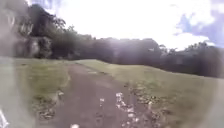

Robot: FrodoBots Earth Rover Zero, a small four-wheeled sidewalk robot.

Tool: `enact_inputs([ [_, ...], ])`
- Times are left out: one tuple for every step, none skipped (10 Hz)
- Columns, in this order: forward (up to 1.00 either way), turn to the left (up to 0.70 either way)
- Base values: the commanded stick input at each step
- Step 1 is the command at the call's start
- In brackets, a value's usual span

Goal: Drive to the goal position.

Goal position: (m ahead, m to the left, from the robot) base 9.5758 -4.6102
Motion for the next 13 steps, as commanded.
enact_inputs([
  [1.00, 0.40],
  [1.00, 0.40],
  [1.00, 0.35],
  [1.00, 0.19],
  [1.00, 0.02],
  [1.00, 0.15],
  [1.00, 0.31],
  [1.00, 0.40],
  [1.00, 0.40],
  [1.00, 0.00],
  [1.00, 0.00],
  [1.00, 0.00],
  [1.00, 0.00],
])
